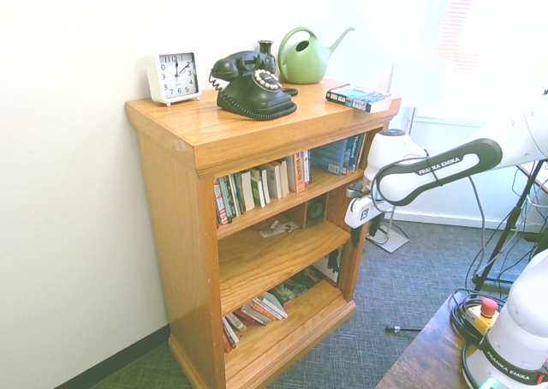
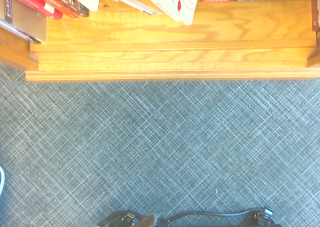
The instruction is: Shelf the books
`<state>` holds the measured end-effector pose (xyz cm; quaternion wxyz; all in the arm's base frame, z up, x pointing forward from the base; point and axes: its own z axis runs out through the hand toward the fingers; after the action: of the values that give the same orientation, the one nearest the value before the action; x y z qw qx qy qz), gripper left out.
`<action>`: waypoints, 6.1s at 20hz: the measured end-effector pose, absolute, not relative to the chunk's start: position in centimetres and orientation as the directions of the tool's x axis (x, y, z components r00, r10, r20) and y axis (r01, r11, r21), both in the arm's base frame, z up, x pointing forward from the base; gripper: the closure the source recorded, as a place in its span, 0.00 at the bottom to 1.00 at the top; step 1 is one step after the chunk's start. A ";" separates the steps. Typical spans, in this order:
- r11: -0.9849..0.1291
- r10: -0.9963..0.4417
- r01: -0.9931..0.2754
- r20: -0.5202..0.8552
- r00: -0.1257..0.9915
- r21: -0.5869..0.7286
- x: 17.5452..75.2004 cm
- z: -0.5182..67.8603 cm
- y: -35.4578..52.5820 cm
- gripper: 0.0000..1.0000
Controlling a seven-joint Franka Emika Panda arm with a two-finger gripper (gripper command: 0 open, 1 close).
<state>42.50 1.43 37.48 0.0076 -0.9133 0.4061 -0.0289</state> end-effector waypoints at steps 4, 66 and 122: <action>-0.663 -0.748 -0.748 0.040 0.663 -0.016 41.7 36.7 -0.1 0.00; 0.008 -0.160 -0.781 0.772 0.616 0.625 56.6 60.7 0.3 0.00; -0.415 -0.627 -0.878 0.625 0.465 0.238 35.1 61.4 -3.4 1.00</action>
<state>35.10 -3.43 61.40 -0.2768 -0.8099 0.4647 -0.2268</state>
